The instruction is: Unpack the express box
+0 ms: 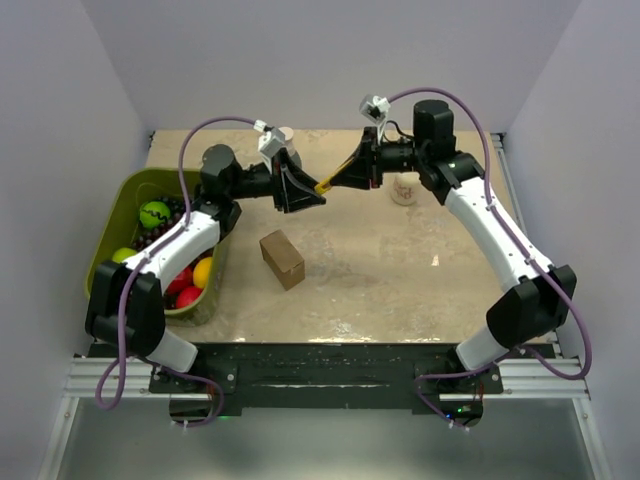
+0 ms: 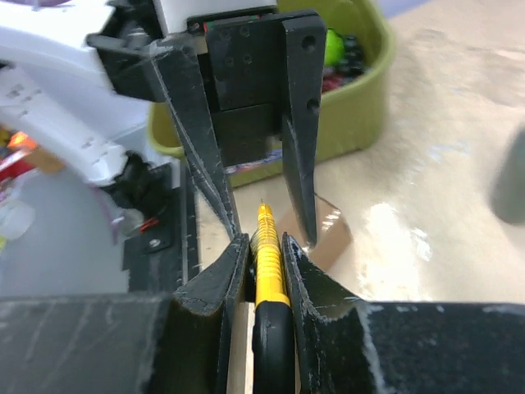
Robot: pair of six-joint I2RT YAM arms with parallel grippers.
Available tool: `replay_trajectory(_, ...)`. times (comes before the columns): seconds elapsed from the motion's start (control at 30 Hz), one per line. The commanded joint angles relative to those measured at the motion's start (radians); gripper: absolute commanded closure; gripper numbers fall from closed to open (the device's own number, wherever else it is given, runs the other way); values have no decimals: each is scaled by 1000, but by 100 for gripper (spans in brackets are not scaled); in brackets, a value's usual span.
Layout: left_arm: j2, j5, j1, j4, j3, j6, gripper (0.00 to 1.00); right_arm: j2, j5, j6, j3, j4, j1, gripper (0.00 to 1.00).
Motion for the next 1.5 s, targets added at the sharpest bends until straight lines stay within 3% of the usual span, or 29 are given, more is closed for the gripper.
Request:
replay_trajectory(0.0, -22, -135, 60, -248, 67, 228, 29, -58, 346, -9, 116, -134, -40, 100)
replay_trajectory(0.07, -36, -140, 91, -338, 113, 373, 27, -94, 475, -26, 122, -160, -64, 100)
replay_trajectory(0.13, -57, -124, 95, -557, 199, 557, 26, -131, 526, -48, 70, -148, -74, 100)
replay_trajectory(0.17, -63, -117, 91, -670, 230, 782, 25, -163, 581, -55, 52, -148, -77, 100)
replay_trajectory(0.23, -86, -117, 83, -955, 309, 998, 25, -196, 612, -55, -9, -153, -78, 100)
replay_trajectory(0.27, -88, -136, 59, -1058, 335, 1216, 24, -208, 623, -55, -30, -154, -78, 100)
replay_trajectory(0.3, -85, -185, 46, -1247, 358, 1312, 24, -231, 638, -57, -48, -154, -78, 100)
replay_trajectory(0.4, -90, -288, -15, -1498, 391, 1587, 20, -248, 632, -37, -117, -134, -89, 100)
replay_trajectory(0.43, -94, -316, -33, -1545, 376, 1652, 1, -248, 627, -26, -135, -119, -95, 100)
replay_trajectory(0.57, -152, -460, -113, -1627, 250, 1951, 0, -227, 623, -29, -146, -73, -109, 100)
replay_trajectory(0.7, -195, -520, -126, -1564, 155, 1997, 0, -175, 586, -11, -108, -35, -135, 100)
replay_trajectory(0.83, -156, -546, -158, -1506, 158, 1976, 0, -142, 520, -2, -90, -15, -166, 100)
replay_trajectory(0.97, 6, -557, -170, -1637, 237, 2049, 0, -135, 482, -28, -88, -25, -172, 100)
replay_trajectory(1.23, 142, -574, -172, -1651, 273, 2247, 1, -136, 479, -55, -48, -80, -177, 100)
replay_trajectory(1.47, 226, -528, -173, -1657, 360, 2220, 18, -104, 525, -192, 94, -307, -178, 100)
